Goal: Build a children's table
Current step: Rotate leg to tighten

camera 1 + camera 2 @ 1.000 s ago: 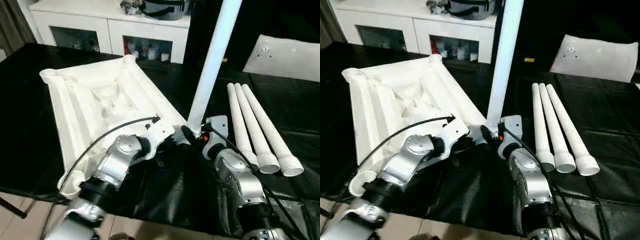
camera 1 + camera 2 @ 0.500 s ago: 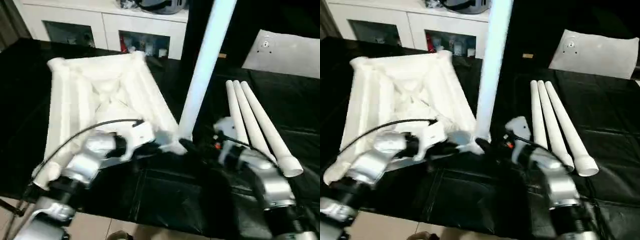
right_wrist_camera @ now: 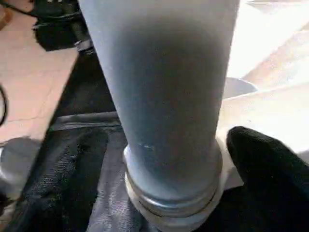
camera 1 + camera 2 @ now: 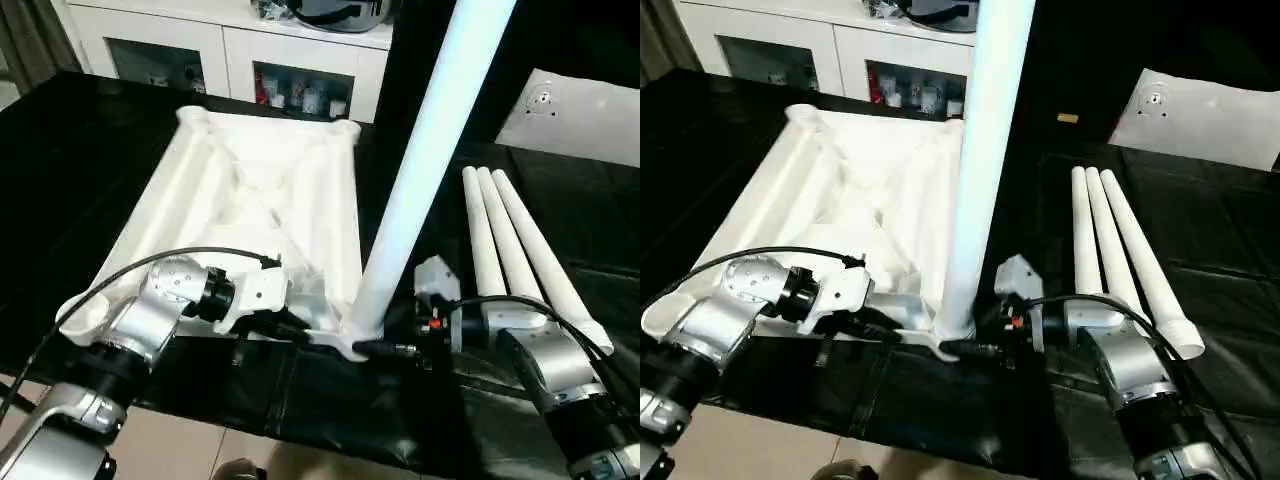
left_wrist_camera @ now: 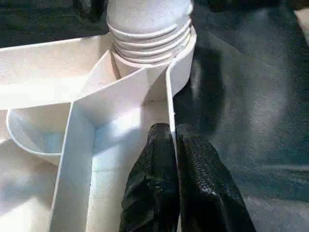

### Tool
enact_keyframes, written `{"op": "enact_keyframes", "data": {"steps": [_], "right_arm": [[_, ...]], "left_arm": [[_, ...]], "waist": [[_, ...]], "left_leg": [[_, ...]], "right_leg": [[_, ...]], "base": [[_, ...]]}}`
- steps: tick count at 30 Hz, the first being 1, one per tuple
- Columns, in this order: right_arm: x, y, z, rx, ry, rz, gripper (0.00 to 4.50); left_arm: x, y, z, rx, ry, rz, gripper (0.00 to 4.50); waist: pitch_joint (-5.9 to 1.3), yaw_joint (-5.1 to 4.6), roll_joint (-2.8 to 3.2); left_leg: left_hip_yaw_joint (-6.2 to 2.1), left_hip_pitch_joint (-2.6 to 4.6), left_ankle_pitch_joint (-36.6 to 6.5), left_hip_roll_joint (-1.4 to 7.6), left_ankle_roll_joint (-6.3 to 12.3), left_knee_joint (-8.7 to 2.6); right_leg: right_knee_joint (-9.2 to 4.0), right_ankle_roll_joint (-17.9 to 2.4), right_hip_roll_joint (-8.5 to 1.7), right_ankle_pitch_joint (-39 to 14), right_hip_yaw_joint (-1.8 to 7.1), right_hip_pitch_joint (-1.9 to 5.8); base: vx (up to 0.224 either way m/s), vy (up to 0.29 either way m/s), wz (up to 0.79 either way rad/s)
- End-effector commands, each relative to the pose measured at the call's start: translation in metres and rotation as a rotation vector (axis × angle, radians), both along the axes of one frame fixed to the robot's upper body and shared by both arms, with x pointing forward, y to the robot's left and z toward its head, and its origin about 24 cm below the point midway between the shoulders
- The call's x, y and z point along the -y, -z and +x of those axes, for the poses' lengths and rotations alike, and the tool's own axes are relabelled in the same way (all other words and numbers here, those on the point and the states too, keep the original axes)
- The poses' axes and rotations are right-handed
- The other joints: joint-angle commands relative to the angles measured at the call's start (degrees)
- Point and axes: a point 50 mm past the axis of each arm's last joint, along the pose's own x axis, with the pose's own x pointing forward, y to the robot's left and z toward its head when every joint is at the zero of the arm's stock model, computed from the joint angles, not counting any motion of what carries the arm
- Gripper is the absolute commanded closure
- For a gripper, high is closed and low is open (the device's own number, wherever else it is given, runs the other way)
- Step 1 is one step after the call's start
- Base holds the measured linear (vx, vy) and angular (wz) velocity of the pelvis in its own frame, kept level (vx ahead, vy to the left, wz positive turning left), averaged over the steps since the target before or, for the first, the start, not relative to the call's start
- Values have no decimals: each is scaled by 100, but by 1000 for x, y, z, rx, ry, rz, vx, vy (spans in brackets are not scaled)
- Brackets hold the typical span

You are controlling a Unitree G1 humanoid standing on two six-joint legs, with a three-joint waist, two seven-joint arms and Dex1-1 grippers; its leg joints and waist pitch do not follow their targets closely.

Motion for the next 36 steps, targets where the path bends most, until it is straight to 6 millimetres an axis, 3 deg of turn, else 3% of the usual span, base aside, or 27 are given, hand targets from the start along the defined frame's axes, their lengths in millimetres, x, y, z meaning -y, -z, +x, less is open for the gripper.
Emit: {"op": "enact_keyframes", "data": {"steps": [1, 2, 11, 14, 17, 18, 22, 24, 27, 28, 29, 30, 31, 33, 35, 36], "right_arm": [[1, -3, 2, -6, -30, -3, 62], [0, -3, 2, -15, -47, 2, 87], [-5, 1, -3, -38, -85, 10, 143], [-6, 1, -5, -41, -93, 11, 180], [-7, 2, -6, -45, -99, 12, 193], [-7, 2, -7, -46, -96, 15, 193], [-12, 6, -10, -56, -1, 75, 196], [-14, 8, -11, -56, 36, 86, 196], [-19, 20, -10, -59, 237, 101, 196], [-21, 23, -9, -59, 302, 106, 196], [-22, 25, -8, -60, 345, 110, 196], [-25, 29, -6, -76, 439, 117, 196], [-26, 30, -6, -80, 453, 120, 196], [-30, 32, -5, -104, 525, 138, 196], [-38, 36, 0, -122, 647, 130, 196], [-41, 38, 2, -117, 702, 113, 196]], "left_arm": [[2, 7, -5, -33, 95, 73, 450], [0, 6, -5, -35, 109, 81, 450], [-1, 6, -4, -41, 138, 90, 450], [-1, 7, -4, -43, 145, 93, 450], [-2, 8, -4, -45, 139, 92, 450], [-2, 8, -4, -46, 130, 89, 450], [-1, 10, 0, -31, -8, 26, 450], [1, 10, 0, -25, -50, 7, 450], [12, 14, 1, -15, -218, -59, 450], [18, 14, 0, -22, -251, -89, 450], [22, 15, -1, -27, -273, -109, 450], [31, 15, -2, -33, -315, -139, 450], [34, 15, -2, -32, -324, -143, 450], [46, 15, -1, -24, -370, -165, 450], [67, 13, 3, -14, -458, -211, 450], [76, 11, 5, -11, -501, -230, 450]], "waist": [[-309, -15, -11], [-294, -16, -4], [-294, -4, -9], [-286, -3, -5], [-285, -5, -11], [-288, 2, 20], [-298, -1, 38], [-277, -17, 23], [-213, -64, 41], [-172, -94, 45], [-163, -112, 50], [-119, -181, 10], [-118, -224, 18], [-118, -298, 11], [-108, -319, 35], [-105, -350, 26]], "left_leg": [[-135, 183, -1150, 392, 143, -396], [-135, 185, -1218, 391, 118, -401], [-136, 192, -1186, 398, 85, -399], [-137, 189, -1205, 398, 88, -400], [-138, 193, -1256, 401, 68, -404], [-144, 195, -1243, 402, 59, -404], [-143, 193, -1246, 404, 45, -411], [-146, 203, -1447, 414, 0, -438], [-185, 241, -2113, 411, -245, -492], [-222, 247, -2398, 401, -361, -510], [-251, 256, -2569, 409, -431, -515], [-289, 290, -2938, 391, -510, -522], [-334, 319, -3164, 370, -544, -519], [-381, 280, -3236, 364, -549, -553], [-351, 358, -3329, 354, -517, -532], [-358, 374, -3359, 347, -511, -523]], "right_leg": [[-360, -1428, -436, -545, 227, 144], [-372, -1430, -430, -613, 227, 127], [-339, -1504, -438, -375, 228, 135], [-343, -1507, -443, -390, 230, 135], [-348, -1505, -445, -456, 230, 137], [-341, -1509, -446, -430, 229, 136], [-321, -1549, -429, -233, 228, 146], [-364, -1535, -451, -491, 235, 129], [-483, -1325, -483, -1653, 260, 68], [-549, -1160, -503, -2282, 259, 46], [-570, -1080, -521, -2568, 258, 41], [-654, -879, -524, -3214, 233, -5], [-712, -664, -535, -3709, 201, -9], [-733, -516, -514, -3745, 167, 21], [-782, -527, -519, -3678, 180, -76], [-804, -531, -524, -3678, 162, -79]], "base": [[0, 0, 0], [0, 0, 0], [0, 0, 0], [0, 0, 0], [0, 0, 0], [0, 0, 0], [0, 0, 0], [0, 0, 0], [0, 0, 0], [0, 0, 0], [-67, 8, -7], [-74, 22, -11], [-74, 22, -11], [-26, 19, -8], [0, 0, 0], [0, 0, 0]]}}
